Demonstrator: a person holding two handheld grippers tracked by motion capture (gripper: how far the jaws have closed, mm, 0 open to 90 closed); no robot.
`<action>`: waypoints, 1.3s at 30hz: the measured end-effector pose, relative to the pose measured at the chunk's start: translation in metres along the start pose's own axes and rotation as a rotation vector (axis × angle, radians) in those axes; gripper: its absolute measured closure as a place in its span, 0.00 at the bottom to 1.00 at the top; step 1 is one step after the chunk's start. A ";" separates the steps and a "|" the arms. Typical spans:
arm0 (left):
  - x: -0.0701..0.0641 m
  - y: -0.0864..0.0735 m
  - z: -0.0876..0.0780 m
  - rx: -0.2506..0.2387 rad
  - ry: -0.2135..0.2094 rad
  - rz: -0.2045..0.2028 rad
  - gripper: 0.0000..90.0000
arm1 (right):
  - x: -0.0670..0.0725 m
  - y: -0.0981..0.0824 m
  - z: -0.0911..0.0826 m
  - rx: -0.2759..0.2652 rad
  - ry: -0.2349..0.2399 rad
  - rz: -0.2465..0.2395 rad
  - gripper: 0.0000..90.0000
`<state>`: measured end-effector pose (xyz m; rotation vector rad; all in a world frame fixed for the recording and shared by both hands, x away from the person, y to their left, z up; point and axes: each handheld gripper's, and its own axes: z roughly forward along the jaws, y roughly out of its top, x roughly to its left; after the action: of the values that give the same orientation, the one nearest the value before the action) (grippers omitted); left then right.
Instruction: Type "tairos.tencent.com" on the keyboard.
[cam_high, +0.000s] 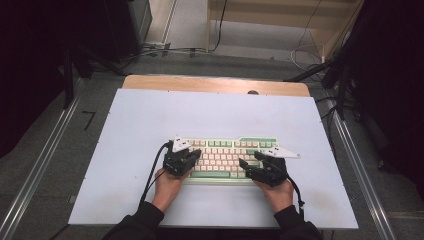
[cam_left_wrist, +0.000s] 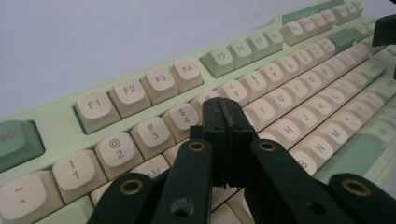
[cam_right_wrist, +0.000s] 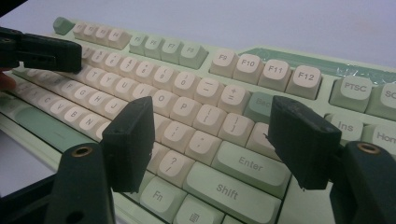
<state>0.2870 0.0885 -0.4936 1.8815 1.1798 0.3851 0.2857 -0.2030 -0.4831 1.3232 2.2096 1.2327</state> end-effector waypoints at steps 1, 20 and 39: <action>0.000 0.000 0.000 0.005 0.003 0.002 1.00 | 0.000 0.000 0.000 0.000 0.000 0.000 0.34; -0.004 0.006 -0.013 -0.042 -0.056 0.015 0.70 | -0.003 0.001 -0.003 -0.010 -0.003 0.000 0.37; -0.001 0.004 -0.028 -0.053 -0.060 0.010 0.43 | 0.000 0.010 -0.002 -0.014 0.015 -0.028 0.43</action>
<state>0.2708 0.1009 -0.4736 1.8412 1.1110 0.3598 0.2907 -0.2022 -0.4743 1.2774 2.2182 1.2496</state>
